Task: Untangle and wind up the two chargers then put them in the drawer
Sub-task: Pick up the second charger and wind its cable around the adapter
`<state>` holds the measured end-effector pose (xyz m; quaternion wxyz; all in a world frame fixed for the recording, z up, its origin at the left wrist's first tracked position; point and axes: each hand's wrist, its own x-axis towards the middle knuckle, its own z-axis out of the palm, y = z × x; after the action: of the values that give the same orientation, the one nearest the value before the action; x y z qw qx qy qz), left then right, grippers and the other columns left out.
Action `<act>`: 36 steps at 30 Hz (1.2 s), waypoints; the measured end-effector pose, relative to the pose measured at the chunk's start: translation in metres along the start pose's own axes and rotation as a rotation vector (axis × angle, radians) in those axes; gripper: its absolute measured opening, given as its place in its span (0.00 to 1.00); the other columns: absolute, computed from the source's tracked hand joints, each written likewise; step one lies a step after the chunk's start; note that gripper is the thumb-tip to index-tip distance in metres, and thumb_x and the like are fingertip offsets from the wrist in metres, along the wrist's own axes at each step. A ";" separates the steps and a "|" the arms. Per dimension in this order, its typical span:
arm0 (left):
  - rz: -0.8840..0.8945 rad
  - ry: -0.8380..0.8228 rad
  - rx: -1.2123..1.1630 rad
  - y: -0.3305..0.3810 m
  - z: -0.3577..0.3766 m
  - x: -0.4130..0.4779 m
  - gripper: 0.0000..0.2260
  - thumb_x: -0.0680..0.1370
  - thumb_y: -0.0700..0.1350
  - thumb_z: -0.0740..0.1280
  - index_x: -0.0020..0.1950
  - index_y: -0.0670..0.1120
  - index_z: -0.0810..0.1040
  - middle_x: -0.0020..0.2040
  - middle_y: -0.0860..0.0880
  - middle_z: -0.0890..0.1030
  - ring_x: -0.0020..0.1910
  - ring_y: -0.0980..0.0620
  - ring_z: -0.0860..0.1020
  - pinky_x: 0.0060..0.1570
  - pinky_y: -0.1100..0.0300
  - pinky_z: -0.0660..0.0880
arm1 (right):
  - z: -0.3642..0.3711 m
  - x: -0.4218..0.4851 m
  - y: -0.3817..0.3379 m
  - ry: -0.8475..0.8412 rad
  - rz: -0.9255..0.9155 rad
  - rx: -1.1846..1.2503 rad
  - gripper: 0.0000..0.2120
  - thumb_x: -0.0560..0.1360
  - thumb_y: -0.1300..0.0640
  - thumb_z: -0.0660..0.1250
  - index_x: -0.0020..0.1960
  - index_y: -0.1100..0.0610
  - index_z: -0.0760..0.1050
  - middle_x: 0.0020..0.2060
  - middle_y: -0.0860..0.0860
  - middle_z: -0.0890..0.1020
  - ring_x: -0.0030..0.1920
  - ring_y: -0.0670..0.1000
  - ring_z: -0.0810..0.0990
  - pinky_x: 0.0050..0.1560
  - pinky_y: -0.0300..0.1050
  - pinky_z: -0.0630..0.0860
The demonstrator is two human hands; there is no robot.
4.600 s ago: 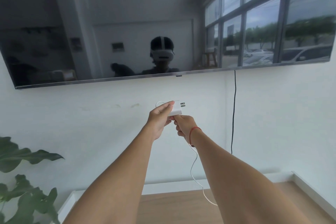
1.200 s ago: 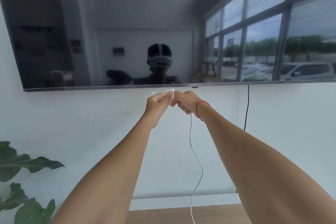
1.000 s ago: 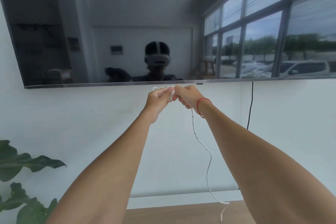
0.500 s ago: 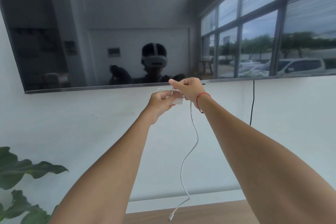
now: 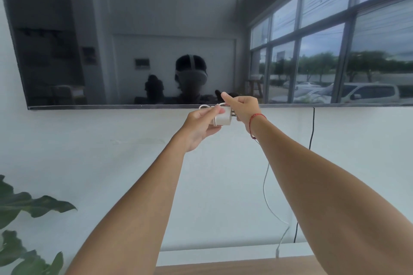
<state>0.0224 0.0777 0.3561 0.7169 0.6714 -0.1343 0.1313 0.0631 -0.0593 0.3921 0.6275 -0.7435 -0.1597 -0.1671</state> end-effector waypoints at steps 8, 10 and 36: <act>0.113 0.085 -0.165 0.028 0.021 0.007 0.08 0.79 0.50 0.65 0.47 0.50 0.82 0.53 0.50 0.81 0.59 0.49 0.78 0.55 0.58 0.72 | 0.017 -0.003 0.020 -0.033 0.204 0.093 0.19 0.80 0.46 0.58 0.36 0.57 0.74 0.28 0.50 0.68 0.25 0.48 0.64 0.25 0.38 0.62; 0.117 0.165 -0.171 0.028 0.027 0.011 0.07 0.78 0.51 0.68 0.46 0.51 0.84 0.50 0.51 0.82 0.55 0.49 0.78 0.50 0.59 0.72 | 0.030 -0.007 0.021 0.001 0.119 -0.072 0.21 0.81 0.49 0.55 0.33 0.56 0.72 0.29 0.50 0.71 0.27 0.50 0.68 0.29 0.40 0.63; 0.077 0.189 -0.091 0.007 0.030 0.012 0.11 0.78 0.48 0.67 0.51 0.42 0.84 0.51 0.42 0.82 0.42 0.46 0.79 0.38 0.55 0.76 | 0.000 -0.037 0.011 -0.146 -0.062 -0.175 0.19 0.76 0.54 0.55 0.28 0.59 0.71 0.27 0.51 0.71 0.28 0.49 0.66 0.32 0.40 0.63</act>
<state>0.0304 0.0479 0.3685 0.7506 0.6170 -0.0974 0.2153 0.0347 -0.0625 0.3660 0.5414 -0.8004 -0.2124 -0.1452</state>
